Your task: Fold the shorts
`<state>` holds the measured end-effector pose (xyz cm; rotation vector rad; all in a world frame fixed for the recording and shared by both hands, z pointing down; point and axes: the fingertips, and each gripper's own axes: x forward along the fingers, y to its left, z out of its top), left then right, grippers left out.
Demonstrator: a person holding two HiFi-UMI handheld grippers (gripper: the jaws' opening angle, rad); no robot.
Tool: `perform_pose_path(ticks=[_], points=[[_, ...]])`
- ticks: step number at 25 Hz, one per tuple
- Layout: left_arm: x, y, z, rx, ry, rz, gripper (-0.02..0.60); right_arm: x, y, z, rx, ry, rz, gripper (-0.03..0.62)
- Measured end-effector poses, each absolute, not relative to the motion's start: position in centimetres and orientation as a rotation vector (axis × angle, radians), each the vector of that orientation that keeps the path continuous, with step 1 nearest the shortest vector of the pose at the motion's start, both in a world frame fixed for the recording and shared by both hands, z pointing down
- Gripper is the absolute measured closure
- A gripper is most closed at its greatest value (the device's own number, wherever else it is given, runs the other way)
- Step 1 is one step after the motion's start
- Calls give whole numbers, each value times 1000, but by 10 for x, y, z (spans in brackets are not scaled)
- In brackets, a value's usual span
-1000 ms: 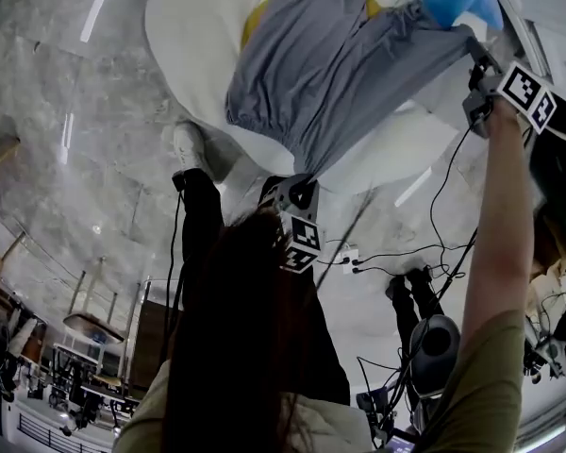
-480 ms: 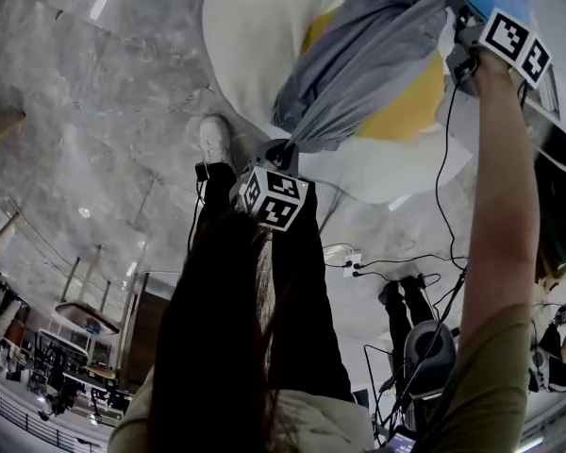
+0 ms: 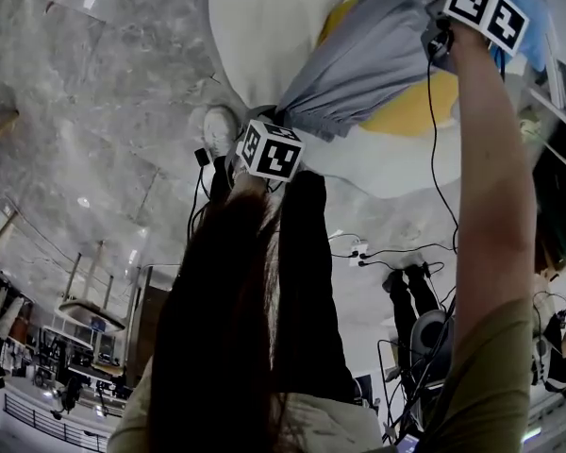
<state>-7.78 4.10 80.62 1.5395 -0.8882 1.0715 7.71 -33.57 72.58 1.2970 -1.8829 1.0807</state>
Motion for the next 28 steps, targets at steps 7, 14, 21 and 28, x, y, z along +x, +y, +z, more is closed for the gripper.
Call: perform_pose_path(ticks=[7,14,21,28], points=[[-86,47,815,1572,-727,1091,310,81,-328,710,1304,-1953,1168,333],[-94,37,798,1836,-559,1283,276,88,-163,731,874,-1888,933,332],[-80,59,794,2141,-188,1555,270,39,58,772,386,-1838,763,246],[-66,68,815,2220,-62,1656,262,26,90,822,274,-1792,430,246]])
